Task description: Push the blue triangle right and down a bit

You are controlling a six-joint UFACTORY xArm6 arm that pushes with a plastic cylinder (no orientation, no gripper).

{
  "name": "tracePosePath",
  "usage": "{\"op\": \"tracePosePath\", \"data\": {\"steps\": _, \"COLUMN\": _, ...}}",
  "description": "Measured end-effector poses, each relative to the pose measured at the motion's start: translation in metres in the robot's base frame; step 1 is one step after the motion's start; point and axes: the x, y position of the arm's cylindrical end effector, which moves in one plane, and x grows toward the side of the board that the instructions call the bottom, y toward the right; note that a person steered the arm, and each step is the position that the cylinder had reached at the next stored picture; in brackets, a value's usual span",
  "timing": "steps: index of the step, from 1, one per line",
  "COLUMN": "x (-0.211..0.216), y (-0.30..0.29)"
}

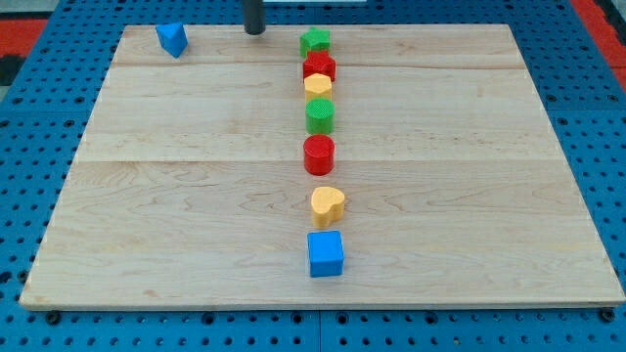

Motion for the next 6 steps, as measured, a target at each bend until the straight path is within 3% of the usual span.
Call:
{"op": "tracePosePath", "data": {"steps": 3, "x": 0.000, "y": -0.167}}
{"op": "tracePosePath", "data": {"steps": 4, "x": 0.026, "y": -0.163}}
{"op": "tracePosePath", "data": {"steps": 5, "x": 0.064, "y": -0.120}}
{"op": "tracePosePath", "data": {"steps": 6, "x": 0.034, "y": -0.117}}
